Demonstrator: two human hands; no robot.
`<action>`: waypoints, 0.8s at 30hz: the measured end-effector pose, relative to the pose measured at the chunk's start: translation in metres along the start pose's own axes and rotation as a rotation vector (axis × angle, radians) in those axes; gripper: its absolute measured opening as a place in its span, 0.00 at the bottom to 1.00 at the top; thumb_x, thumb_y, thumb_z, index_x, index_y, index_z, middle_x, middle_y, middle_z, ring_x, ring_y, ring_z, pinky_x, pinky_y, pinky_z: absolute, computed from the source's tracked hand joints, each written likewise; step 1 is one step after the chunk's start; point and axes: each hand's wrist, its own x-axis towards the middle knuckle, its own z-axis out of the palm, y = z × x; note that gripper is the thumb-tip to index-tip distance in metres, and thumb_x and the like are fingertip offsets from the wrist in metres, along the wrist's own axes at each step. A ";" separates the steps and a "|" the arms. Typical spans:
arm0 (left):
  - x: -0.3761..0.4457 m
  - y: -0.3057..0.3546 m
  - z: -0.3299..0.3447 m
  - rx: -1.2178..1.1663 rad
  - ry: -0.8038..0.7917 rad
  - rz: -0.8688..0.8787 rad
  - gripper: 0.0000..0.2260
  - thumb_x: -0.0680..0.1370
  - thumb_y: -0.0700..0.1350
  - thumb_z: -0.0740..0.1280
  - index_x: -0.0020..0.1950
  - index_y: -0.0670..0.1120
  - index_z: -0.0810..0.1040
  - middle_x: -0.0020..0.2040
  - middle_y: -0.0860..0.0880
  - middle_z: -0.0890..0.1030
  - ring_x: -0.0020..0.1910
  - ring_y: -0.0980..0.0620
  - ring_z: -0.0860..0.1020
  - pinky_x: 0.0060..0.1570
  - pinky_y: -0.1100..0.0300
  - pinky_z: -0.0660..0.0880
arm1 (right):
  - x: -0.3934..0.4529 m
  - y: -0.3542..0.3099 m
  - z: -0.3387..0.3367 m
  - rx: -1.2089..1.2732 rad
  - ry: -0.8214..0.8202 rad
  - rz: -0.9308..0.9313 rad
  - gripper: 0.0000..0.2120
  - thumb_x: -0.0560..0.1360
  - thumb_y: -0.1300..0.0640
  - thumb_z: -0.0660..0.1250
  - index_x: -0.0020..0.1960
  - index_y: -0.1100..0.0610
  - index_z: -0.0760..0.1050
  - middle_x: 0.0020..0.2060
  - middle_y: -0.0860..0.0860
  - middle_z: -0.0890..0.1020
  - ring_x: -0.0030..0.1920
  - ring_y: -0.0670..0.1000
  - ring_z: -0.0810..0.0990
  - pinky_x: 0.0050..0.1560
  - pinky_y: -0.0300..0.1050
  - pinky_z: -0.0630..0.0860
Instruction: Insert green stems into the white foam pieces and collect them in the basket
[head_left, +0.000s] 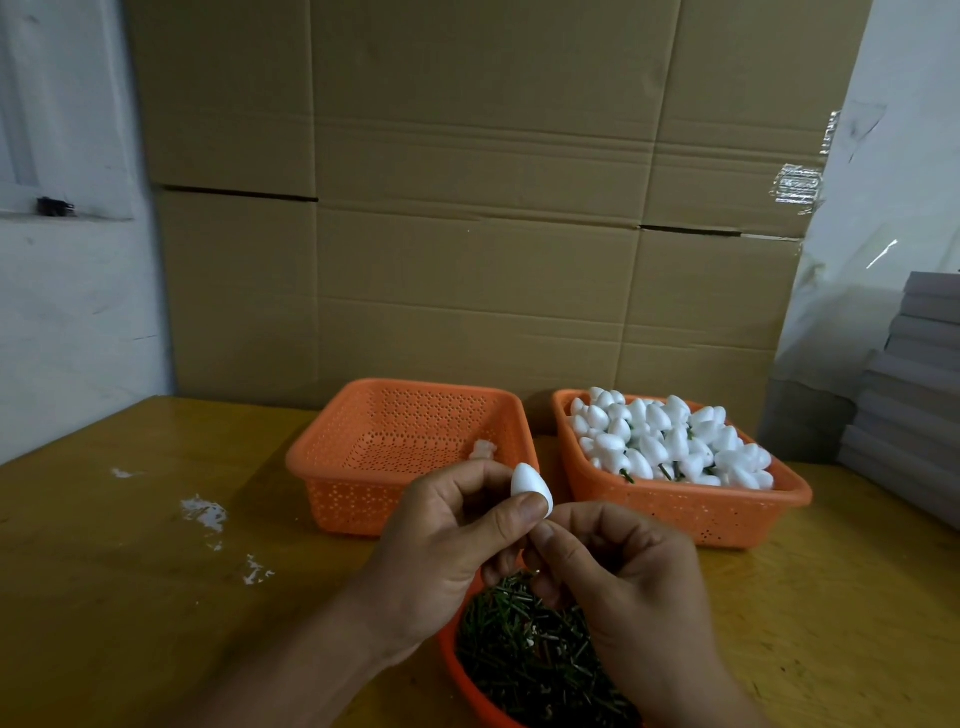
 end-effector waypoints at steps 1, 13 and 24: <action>0.000 0.000 0.000 0.002 -0.001 0.000 0.13 0.74 0.54 0.74 0.48 0.45 0.83 0.36 0.45 0.78 0.33 0.52 0.75 0.33 0.62 0.73 | 0.000 0.000 0.000 -0.003 -0.001 0.004 0.05 0.71 0.55 0.71 0.42 0.55 0.84 0.33 0.57 0.86 0.29 0.48 0.82 0.31 0.37 0.76; 0.001 0.000 0.001 0.003 -0.002 0.003 0.13 0.74 0.55 0.73 0.47 0.46 0.82 0.34 0.48 0.78 0.32 0.53 0.75 0.32 0.63 0.72 | -0.001 -0.001 0.000 0.012 -0.021 0.002 0.05 0.72 0.57 0.70 0.42 0.56 0.84 0.33 0.57 0.86 0.29 0.47 0.82 0.30 0.36 0.75; -0.002 0.001 0.001 0.009 0.010 -0.015 0.16 0.73 0.56 0.74 0.47 0.43 0.81 0.35 0.45 0.78 0.32 0.52 0.74 0.33 0.62 0.72 | -0.001 -0.002 0.001 -0.009 -0.026 -0.007 0.05 0.72 0.57 0.70 0.43 0.55 0.84 0.32 0.56 0.85 0.28 0.46 0.81 0.30 0.36 0.75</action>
